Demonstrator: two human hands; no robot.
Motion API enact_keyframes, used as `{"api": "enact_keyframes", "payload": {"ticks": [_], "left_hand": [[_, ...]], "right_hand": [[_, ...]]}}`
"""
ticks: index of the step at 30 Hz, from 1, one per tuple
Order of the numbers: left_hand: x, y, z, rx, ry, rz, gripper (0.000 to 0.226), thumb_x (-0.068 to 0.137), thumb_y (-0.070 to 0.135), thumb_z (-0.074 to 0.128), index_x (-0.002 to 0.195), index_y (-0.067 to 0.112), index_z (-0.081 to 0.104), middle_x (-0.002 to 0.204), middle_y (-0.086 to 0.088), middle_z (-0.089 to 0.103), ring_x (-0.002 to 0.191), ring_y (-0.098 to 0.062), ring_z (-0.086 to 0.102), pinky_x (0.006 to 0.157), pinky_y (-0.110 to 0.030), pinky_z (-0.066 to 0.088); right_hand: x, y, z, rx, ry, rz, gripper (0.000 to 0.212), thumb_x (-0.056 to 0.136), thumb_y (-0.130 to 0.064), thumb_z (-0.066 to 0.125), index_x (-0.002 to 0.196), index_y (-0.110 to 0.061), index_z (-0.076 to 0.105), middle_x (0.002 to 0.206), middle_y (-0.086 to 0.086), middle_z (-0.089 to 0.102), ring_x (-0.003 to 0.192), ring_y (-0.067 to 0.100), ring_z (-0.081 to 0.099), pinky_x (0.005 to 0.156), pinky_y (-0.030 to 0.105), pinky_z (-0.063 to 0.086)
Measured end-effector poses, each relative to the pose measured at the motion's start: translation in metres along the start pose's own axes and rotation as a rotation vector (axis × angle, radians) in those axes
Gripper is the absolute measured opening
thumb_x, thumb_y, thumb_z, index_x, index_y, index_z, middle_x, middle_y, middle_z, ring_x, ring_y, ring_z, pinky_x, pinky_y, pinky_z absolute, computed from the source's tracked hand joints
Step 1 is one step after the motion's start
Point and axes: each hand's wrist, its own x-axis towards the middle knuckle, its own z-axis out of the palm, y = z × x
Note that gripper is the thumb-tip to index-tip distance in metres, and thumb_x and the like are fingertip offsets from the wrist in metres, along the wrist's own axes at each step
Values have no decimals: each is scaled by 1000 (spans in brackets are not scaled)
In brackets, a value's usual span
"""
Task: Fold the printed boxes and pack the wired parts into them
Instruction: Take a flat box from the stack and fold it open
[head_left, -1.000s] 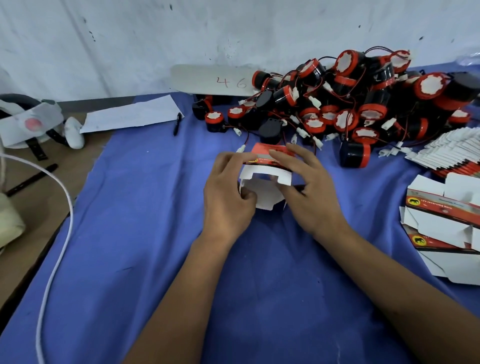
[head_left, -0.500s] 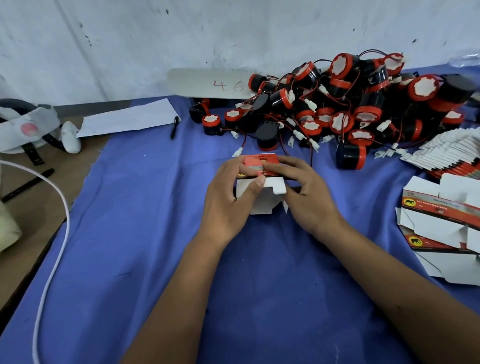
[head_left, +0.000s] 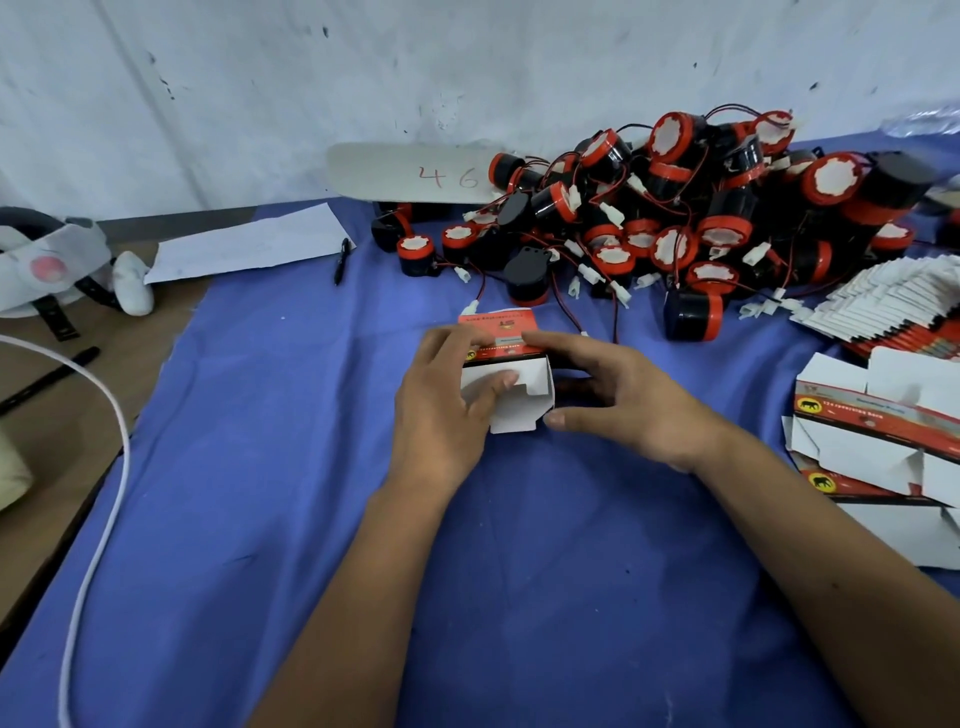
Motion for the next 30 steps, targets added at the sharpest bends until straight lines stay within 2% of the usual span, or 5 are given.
{"api": "enact_keyframes", "payload": {"ticks": [7, 11, 20, 27, 30], "left_hand": [[-4, 4, 5, 69, -6, 28, 43, 85, 17, 78, 122, 34, 65, 127, 13, 54, 106, -7, 60, 87, -32, 54], [-4, 8, 5, 19, -31, 69, 45, 80, 21, 75, 120, 40, 65, 126, 16, 55, 109, -7, 61, 88, -31, 55], [-9, 11, 13, 184, -159, 128, 58, 78, 24, 77, 129, 28, 49, 144, 4, 37, 120, -24, 47, 88, -42, 54], [-4, 9, -6, -322, -233, -34, 61, 80, 18, 53, 140, 27, 56, 141, 6, 51, 131, -10, 49, 106, -36, 48], [0, 0, -17, -525, -293, -149, 55, 89, 22, 56, 143, 32, 57, 149, 3, 49, 137, -19, 50, 110, -44, 49]], "right_hand": [[4, 6, 15, -202, 250, -8, 74, 76, -30, 88, 137, -50, 52, 121, -24, 65, 106, 6, 67, 86, 31, 59], [5, 8, 14, -219, 284, -18, 75, 72, -37, 90, 139, -40, 56, 119, -15, 66, 102, 7, 65, 78, 24, 56], [4, 2, 11, -239, 194, -21, 69, 82, -21, 85, 143, -33, 54, 131, -17, 63, 119, 8, 61, 101, 38, 52], [6, 7, 12, -184, 323, -30, 49, 90, -20, 77, 134, -32, 62, 117, -17, 71, 110, 6, 66, 99, 37, 54], [6, 7, 9, -110, 310, -46, 45, 92, -24, 75, 134, -35, 61, 118, -17, 70, 112, 8, 65, 99, 36, 54]]}}
